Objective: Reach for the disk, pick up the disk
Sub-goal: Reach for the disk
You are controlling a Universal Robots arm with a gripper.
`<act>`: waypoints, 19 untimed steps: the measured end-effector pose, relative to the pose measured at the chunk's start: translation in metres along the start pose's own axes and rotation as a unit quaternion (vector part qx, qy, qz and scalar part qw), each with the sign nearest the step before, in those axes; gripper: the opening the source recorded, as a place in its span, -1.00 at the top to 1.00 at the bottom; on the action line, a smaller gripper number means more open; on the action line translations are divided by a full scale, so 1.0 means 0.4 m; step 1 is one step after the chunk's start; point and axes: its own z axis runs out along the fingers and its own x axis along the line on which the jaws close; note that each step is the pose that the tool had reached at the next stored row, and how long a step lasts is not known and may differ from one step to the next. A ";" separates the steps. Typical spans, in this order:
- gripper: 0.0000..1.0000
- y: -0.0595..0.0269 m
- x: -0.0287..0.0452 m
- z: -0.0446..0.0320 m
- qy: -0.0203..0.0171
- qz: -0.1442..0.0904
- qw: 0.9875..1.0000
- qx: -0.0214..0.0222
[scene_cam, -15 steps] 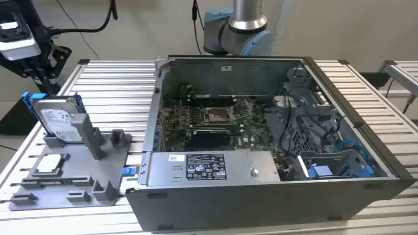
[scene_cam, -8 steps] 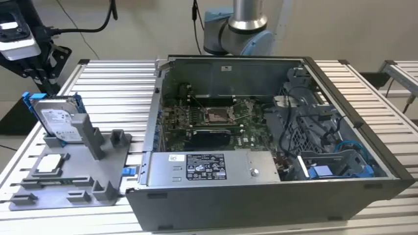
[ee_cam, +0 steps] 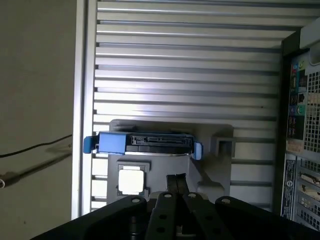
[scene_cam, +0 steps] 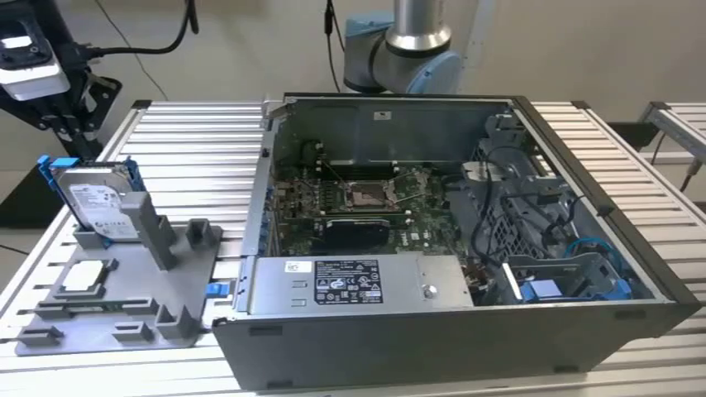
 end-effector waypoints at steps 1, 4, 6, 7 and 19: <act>1.00 0.004 0.000 0.000 0.000 0.000 1.000 0.000; 1.00 0.021 0.001 0.002 0.000 0.000 1.000 0.000; 1.00 0.028 0.007 0.003 0.000 0.000 1.000 0.000; 1.00 0.030 0.012 0.003 0.000 0.000 1.000 0.000; 1.00 0.047 0.092 0.009 0.000 0.000 1.000 0.000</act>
